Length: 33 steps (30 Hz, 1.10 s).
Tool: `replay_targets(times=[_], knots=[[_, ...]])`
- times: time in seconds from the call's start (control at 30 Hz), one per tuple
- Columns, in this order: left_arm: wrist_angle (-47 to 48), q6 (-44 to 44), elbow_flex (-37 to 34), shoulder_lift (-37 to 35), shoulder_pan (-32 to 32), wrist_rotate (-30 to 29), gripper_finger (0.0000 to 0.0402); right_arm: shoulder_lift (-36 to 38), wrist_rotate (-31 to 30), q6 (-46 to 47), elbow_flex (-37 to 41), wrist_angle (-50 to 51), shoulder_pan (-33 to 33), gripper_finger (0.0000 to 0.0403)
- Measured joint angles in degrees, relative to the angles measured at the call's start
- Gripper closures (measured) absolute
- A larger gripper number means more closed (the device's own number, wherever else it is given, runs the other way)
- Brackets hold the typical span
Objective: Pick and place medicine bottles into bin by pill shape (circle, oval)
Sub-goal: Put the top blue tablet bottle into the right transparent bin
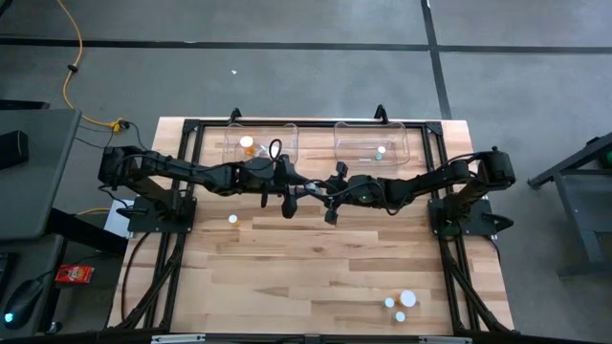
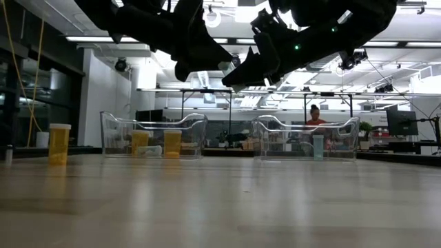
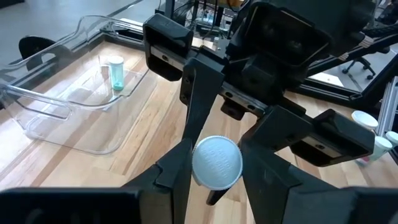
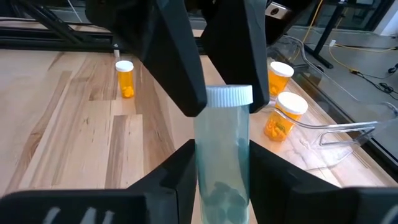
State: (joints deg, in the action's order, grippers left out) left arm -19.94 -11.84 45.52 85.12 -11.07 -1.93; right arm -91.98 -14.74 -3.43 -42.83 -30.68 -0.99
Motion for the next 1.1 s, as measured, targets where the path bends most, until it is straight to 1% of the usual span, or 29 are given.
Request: replay_targets(times=[0.23,0.53,0.6,0.73,0.8,0.9,0.97,1.03,1.1], knots=[[0.0,0.1,0.0,0.0,0.0,0.0,0.0278,0.0,0.0,0.0,0.0,0.0,0.0,0.0304],[0.0,1.6,0.0,0.0,0.0,0.4,0.0233,0.0,0.0,0.5,0.0,0.1,0.0,0.0306],[0.1,2.5,0.0,-0.2,0.0,0.4,0.0225,0.6,0.0,-0.4,0.1,1.5,0.0,0.0306],[3.4,4.4,0.1,-4.2,-0.5,0.2,0.0218,4.0,-2.4,-0.9,0.1,7.0,0.0,0.0306],[7.2,5.0,0.0,-7.1,-1.0,0.2,0.0219,5.8,-3.8,-0.9,0.1,10.6,0.0,0.0306],[10.2,6.0,0.0,-11.9,-1.4,0.0,0.0219,8.8,-6.2,-1.1,0.6,14.8,0.0,0.0306],[10.5,6.7,-1.6,-15.6,-1.3,0.0,0.0219,10.6,-9.5,-1.6,1.9,15.8,0.0,0.0306],[8.5,7.4,-4.1,-18.6,-0.7,-0.1,0.0220,12.8,-12.8,-1.8,4.3,15.8,0.2,0.0306],[5.5,7.6,-8.1,-22.0,-0.2,-0.5,0.0219,16.0,-14.1,-1.2,7.5,14.4,1.1,0.0307]])
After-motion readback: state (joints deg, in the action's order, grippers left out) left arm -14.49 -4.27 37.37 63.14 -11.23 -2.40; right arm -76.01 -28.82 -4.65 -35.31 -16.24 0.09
